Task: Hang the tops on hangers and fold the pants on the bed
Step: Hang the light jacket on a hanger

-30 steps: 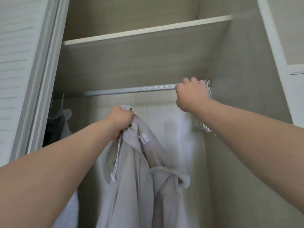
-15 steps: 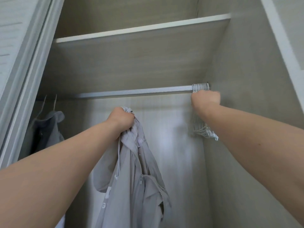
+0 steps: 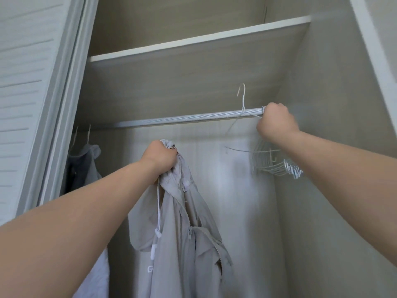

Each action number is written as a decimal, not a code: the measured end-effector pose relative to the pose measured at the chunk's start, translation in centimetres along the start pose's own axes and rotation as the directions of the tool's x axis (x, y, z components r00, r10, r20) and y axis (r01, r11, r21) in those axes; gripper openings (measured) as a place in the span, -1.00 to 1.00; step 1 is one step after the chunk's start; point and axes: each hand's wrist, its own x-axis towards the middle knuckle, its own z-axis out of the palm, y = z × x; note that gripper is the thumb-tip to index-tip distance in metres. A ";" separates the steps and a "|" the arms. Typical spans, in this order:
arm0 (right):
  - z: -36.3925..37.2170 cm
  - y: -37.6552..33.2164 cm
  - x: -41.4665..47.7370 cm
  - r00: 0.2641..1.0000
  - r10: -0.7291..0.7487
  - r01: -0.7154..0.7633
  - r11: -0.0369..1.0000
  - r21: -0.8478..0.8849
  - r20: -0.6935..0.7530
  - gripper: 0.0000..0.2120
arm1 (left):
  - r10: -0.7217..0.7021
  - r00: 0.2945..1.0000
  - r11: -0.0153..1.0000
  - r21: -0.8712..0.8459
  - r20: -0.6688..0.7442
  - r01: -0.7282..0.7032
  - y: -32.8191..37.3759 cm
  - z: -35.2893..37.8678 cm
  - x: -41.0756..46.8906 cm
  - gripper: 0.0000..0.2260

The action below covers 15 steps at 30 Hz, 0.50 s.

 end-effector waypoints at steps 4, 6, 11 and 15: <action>-1.3 -0.5 -3.5 0.996 0.091 -0.082 0.920 0.384 -0.007 -0.80 | 0.005 0.999 0.999 -0.048 -0.033 -0.006 0.6 -2.3 -1.6 -0.80; -2.3 -0.4 -6.8 0.990 0.141 -0.106 0.827 0.553 -0.021 -0.86 | 0.004 0.999 0.998 -0.058 -0.037 -0.006 0.8 -3.3 -3.0 -0.78; -4.7 0.2 -16.3 0.964 0.264 -0.133 0.574 0.808 -0.029 -0.78 | 0.016 1.000 0.999 -0.051 -0.021 -0.017 1.1 -5.8 -7.4 -0.76; -6.4 -1.2 -19.4 0.915 0.237 -0.376 0.213 0.902 0.326 -0.85 | -0.022 1.000 0.997 -0.078 -0.007 0.021 1.0 -8.0 -10.2 -0.84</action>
